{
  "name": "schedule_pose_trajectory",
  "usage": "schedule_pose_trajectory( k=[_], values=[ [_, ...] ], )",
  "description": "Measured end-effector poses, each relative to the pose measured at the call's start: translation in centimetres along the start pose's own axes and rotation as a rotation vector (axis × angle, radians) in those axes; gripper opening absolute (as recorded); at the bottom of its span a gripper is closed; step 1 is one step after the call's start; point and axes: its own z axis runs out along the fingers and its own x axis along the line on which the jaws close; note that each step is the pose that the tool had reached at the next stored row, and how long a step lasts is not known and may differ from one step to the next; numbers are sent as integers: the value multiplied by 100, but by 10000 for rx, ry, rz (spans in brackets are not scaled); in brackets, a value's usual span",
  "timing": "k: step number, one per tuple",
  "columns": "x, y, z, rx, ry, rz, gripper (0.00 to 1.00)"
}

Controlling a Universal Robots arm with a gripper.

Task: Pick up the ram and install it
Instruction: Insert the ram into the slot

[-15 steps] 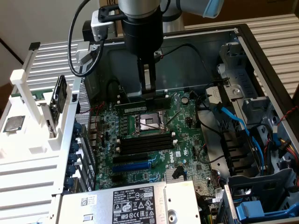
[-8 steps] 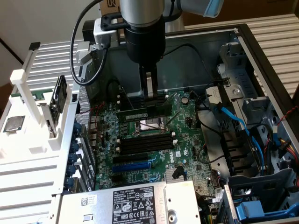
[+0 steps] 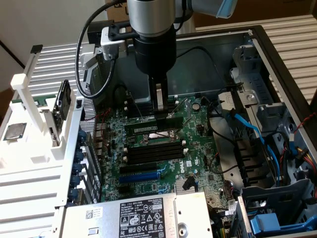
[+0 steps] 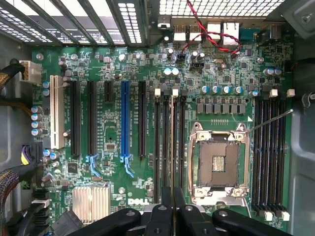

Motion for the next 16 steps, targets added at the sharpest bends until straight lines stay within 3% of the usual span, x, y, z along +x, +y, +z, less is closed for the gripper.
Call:
schedule_pose_trajectory(
  k=[11, 12, 14, 16],
  values=[
    [0, -4, 7, -8, 0, 12, 12],
    [0, -9, 9, -30, 1, 17, 12],
    [1, -22, 13, -158, 4, 27, 12],
    [1, -29, 16, -233, 4, 34, 12]
  ],
)
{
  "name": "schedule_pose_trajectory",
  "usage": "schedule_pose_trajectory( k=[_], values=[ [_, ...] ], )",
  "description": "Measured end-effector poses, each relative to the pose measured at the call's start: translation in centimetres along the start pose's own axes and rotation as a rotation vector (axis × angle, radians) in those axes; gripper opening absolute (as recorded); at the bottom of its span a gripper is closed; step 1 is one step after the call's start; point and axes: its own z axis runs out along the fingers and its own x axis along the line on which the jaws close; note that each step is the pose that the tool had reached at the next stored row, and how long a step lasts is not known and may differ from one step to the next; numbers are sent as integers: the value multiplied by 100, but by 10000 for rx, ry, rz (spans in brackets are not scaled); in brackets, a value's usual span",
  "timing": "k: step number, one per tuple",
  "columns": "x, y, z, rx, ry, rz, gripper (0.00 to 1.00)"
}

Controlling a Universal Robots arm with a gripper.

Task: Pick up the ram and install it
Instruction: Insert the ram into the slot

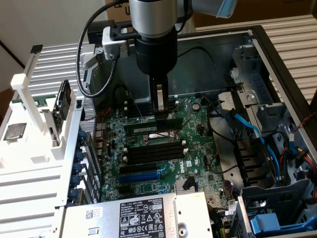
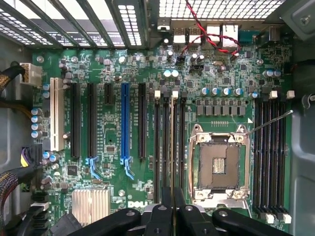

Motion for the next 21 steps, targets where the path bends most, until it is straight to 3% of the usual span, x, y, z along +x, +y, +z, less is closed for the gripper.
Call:
schedule_pose_trajectory(
  k=[4, 21],
  values=[
    [1, -4, 1, -28, 1, 7, 12],
    [-3, -14, 43, -15, 7, 136, 12]
  ],
)
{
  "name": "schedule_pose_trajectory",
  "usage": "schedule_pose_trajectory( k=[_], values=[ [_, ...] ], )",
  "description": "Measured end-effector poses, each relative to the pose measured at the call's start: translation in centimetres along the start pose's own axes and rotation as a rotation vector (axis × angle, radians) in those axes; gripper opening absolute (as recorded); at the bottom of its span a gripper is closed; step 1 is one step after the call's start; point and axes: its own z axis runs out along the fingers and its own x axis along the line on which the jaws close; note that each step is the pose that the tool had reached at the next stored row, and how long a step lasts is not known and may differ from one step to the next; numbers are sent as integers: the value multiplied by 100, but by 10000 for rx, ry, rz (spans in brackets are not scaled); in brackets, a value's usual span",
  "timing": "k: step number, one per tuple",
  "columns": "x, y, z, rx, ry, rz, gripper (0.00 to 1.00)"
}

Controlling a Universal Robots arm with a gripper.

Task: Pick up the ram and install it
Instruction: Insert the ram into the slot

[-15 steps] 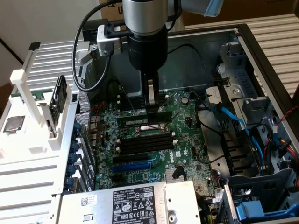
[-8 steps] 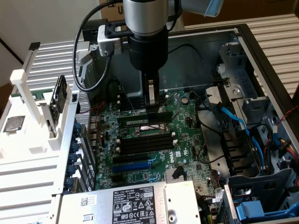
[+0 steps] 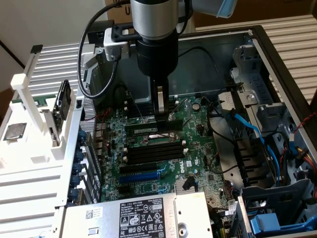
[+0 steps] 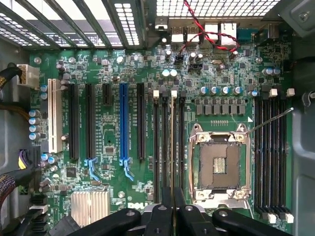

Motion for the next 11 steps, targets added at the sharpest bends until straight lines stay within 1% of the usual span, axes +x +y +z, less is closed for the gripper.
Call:
schedule_pose_trajectory(
  k=[7, 11],
  values=[
    [7, 1, 94, 8, 1, 1, 12],
    [55, 0, 126, 7, 2, 0, 12]
  ],
)
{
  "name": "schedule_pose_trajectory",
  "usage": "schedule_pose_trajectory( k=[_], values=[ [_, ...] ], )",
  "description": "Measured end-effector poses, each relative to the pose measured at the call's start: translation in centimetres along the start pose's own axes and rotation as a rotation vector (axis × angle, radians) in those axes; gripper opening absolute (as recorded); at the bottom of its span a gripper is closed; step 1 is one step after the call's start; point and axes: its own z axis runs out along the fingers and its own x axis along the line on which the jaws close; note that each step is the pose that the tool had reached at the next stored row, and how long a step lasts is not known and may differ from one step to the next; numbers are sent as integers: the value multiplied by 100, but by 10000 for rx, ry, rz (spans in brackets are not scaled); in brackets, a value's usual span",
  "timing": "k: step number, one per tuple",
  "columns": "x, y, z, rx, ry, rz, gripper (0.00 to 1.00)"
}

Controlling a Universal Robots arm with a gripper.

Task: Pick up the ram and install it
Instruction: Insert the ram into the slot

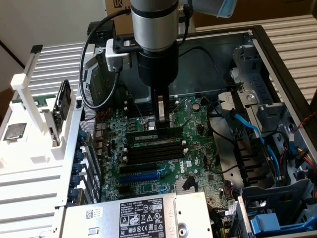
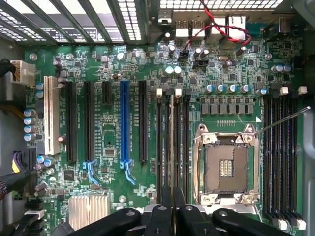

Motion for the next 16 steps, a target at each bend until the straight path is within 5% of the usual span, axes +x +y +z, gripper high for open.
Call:
schedule_pose_trajectory(
  k=[16],
  values=[
    [43, 7, 43, 100, -4, -30, 12]
  ],
)
